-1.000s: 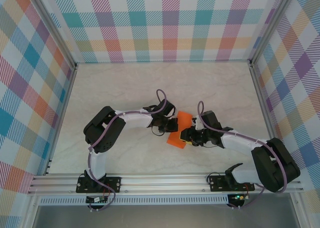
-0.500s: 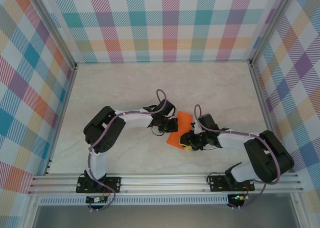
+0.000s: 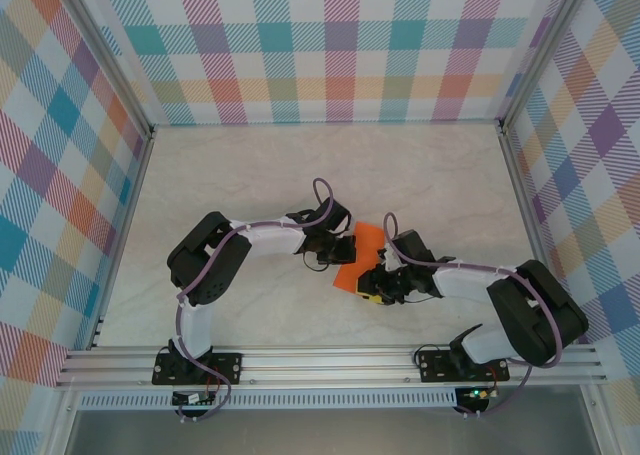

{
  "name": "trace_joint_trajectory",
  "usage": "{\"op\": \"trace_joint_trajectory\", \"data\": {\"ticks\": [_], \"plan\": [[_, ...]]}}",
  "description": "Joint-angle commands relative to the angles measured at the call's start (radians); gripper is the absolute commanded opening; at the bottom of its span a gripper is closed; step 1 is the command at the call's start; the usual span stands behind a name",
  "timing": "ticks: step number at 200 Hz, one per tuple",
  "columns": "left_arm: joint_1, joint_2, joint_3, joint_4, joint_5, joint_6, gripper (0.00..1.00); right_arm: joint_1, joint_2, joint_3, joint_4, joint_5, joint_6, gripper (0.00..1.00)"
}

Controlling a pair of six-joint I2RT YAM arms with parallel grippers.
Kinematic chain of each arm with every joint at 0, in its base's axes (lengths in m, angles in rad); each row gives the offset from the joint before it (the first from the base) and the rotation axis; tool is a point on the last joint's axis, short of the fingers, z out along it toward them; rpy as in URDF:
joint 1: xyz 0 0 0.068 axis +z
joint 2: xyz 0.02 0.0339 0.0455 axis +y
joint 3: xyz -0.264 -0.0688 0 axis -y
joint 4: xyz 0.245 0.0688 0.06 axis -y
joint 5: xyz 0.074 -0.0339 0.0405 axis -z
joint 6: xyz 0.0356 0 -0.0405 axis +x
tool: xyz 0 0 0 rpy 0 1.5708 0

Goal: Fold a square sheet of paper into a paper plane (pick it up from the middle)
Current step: Fold the square sheet of paper in half at the center of the table.

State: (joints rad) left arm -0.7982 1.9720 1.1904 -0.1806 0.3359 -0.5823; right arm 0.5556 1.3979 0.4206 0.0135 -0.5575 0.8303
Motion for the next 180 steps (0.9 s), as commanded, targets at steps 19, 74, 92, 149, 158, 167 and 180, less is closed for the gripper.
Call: {"op": "trace_joint_trajectory", "data": {"ticks": [19,74,92,149,158,167,180], "plan": [[-0.024,0.033,0.001,-0.078,0.0,0.018,0.0,0.007,-0.069,0.049,-0.163,0.104,-0.035,0.35],[-0.024,0.026,-0.001,-0.086,-0.002,0.024,0.0,-0.066,-0.059,0.162,-0.149,0.111,-0.06,0.35],[-0.025,0.027,-0.002,-0.089,-0.002,0.025,0.0,-0.07,-0.005,0.161,-0.092,0.113,-0.052,0.35],[-0.025,0.029,0.003,-0.088,0.0,0.034,0.0,-0.097,0.132,0.095,0.001,0.114,-0.024,0.33],[-0.024,0.031,0.003,-0.089,-0.001,0.034,0.0,-0.097,0.128,0.097,-0.003,0.106,-0.021,0.33],[-0.024,0.031,0.005,-0.088,0.0,0.035,0.0,-0.098,0.11,0.103,-0.006,0.098,-0.018,0.33],[-0.025,0.033,0.004,-0.088,0.0,0.036,0.0,-0.101,0.066,0.129,-0.033,0.111,-0.014,0.34]]}}
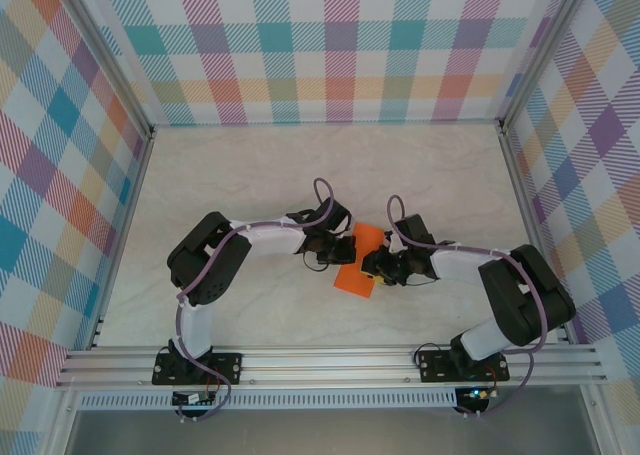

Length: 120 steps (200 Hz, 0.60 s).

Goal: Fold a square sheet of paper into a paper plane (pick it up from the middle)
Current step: Fold the square sheet of paper in half at the center of the table.

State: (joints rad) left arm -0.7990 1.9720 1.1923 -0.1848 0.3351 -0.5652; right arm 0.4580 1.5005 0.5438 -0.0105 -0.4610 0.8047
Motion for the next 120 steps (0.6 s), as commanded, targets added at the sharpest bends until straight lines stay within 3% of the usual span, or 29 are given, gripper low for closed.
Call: {"op": "trace_joint_trajectory", "data": {"ticks": [1,29,55,94,120], "plan": [[-0.025,0.034,0.002,-0.084,0.001,0.019,0.0,-0.005,-0.04,0.008,-0.011,0.014,0.011,0.34],[-0.024,0.04,0.005,-0.085,0.005,0.019,0.0,-0.037,-0.074,0.05,-0.034,0.017,-0.019,0.35],[-0.024,0.044,0.005,-0.084,0.004,0.017,0.0,-0.054,-0.001,0.062,0.012,-0.026,-0.03,0.34],[-0.023,0.046,0.009,-0.085,0.002,0.016,0.0,-0.064,0.096,0.022,0.038,0.02,-0.025,0.33],[-0.023,0.046,0.006,-0.117,-0.001,0.017,0.0,-0.067,0.094,0.026,0.044,-0.005,-0.012,0.33]]}}
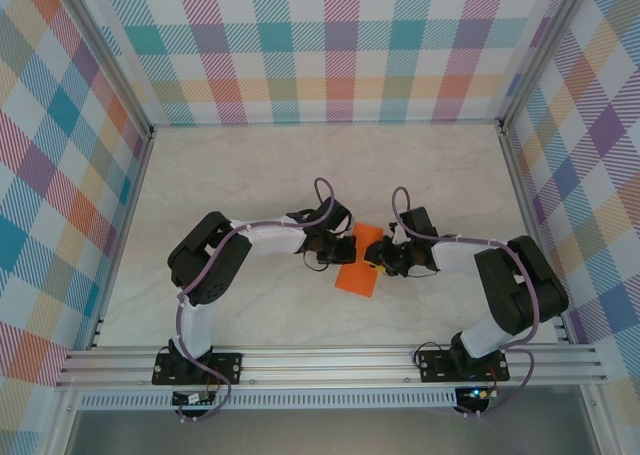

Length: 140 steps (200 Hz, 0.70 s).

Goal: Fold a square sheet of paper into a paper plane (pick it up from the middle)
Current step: Fold the square sheet of paper in half at the center of the table.

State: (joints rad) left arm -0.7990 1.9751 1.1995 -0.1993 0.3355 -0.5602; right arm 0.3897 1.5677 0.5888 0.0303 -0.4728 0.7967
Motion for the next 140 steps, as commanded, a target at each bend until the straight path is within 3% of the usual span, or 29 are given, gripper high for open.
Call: {"op": "trace_joint_trajectory", "data": {"ticks": [1,50,140], "plan": [[-0.023,0.043,-0.002,-0.104,-0.001,0.012,0.0,0.002,0.024,-0.019,0.003,0.006,-0.003,0.33],[-0.024,0.039,-0.006,-0.107,-0.006,0.014,0.0,-0.01,-0.086,0.083,-0.074,-0.02,-0.051,0.34],[-0.023,0.034,-0.005,-0.112,-0.015,0.011,0.0,-0.056,0.109,0.058,-0.01,-0.005,-0.073,0.32]]}}
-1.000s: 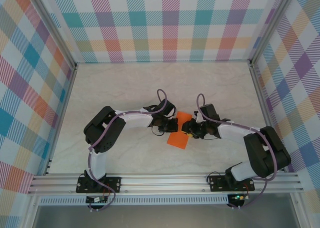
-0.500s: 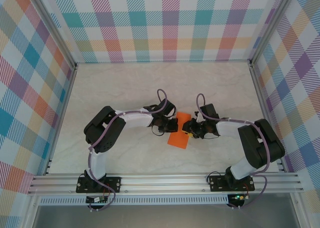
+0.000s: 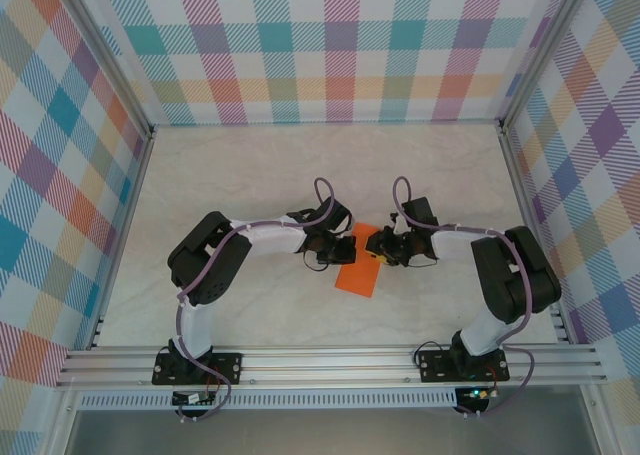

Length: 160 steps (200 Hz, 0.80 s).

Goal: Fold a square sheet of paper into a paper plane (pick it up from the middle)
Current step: Fold the square sheet of paper in half at the center of the table.

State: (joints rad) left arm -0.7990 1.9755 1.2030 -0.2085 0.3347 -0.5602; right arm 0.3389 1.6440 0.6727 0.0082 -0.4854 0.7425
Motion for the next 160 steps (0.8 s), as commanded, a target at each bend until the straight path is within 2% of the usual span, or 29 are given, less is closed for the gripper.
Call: {"op": "trace_joint_trajectory", "data": {"ticks": [1,68,97,160], "plan": [[-0.023,0.034,-0.007,-0.103,-0.014,0.011,0.0,-0.005,0.033,-0.026,0.012,0.008,-0.019,0.32],[-0.024,0.025,-0.005,-0.119,-0.022,0.019,0.0,-0.011,-0.082,0.084,-0.089,-0.012,-0.055,0.33],[-0.023,0.024,-0.006,-0.118,-0.022,0.018,0.0,-0.032,-0.028,0.129,-0.131,-0.006,-0.087,0.33],[-0.023,0.025,-0.006,-0.122,-0.024,0.02,0.0,-0.072,0.099,0.059,-0.038,-0.011,-0.061,0.33]]}}
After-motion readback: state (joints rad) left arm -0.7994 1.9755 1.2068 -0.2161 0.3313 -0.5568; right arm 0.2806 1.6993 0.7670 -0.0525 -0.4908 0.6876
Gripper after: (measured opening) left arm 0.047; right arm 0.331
